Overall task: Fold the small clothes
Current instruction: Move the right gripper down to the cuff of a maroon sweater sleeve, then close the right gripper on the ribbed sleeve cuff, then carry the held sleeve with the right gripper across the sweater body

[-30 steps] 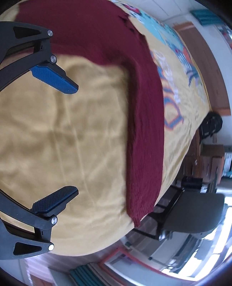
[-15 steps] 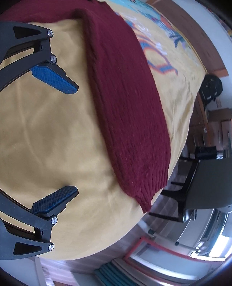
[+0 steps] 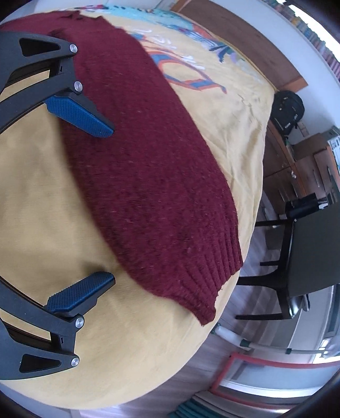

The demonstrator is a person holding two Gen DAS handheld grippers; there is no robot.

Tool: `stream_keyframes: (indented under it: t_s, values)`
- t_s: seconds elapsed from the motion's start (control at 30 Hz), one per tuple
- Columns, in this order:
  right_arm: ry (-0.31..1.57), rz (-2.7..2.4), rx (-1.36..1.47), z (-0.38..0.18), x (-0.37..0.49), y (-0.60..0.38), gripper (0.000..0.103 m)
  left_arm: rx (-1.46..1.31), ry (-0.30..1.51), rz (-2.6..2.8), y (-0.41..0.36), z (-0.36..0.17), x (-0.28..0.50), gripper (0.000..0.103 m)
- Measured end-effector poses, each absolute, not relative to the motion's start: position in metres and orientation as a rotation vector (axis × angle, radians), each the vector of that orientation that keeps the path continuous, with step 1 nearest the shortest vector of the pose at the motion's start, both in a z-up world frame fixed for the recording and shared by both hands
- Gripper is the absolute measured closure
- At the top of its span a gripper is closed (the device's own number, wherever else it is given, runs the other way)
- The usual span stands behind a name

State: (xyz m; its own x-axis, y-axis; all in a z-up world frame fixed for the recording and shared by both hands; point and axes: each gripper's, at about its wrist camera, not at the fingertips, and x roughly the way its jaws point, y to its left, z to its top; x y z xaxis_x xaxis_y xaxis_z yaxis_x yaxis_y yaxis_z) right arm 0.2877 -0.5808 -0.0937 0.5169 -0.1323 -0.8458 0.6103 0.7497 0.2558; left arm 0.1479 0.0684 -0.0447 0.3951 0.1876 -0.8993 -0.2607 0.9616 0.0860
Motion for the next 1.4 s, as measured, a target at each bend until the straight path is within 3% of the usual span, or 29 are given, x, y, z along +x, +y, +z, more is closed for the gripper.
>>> stream_keyframes:
  t_s: [0.13,0.27,0.43,0.6,0.7,1.4]
  values:
    - [0.921,-0.475,0.604,-0.096,0.299,-0.592,0.001,-0.069,1.141,0.284,0.067,-0.048,0.15,0.001]
    - [0.9,-0.486,0.645,-0.098,0.304,-0.607,0.01,-0.075,1.156,0.283,0.066,-0.053,0.152,0.001]
    - [0.874,-0.505,0.674,-0.097,0.308,-0.626,0.039,-0.068,1.167,0.281,0.064,-0.056,0.153,0.001]
    - [0.887,-0.513,0.679,-0.094,0.311,-0.642,0.079,-0.077,1.173,0.272,0.062,-0.059,0.154,0.001]
    - [0.901,-0.5,0.649,-0.087,0.317,-0.643,0.091,-0.081,1.175,0.267,0.061,-0.06,0.154,0.001]
    - [0.923,-0.209,0.59,-0.036,0.376,-0.536,0.095,-0.22,1.158,0.263,0.11,-0.053,0.134,0.001]
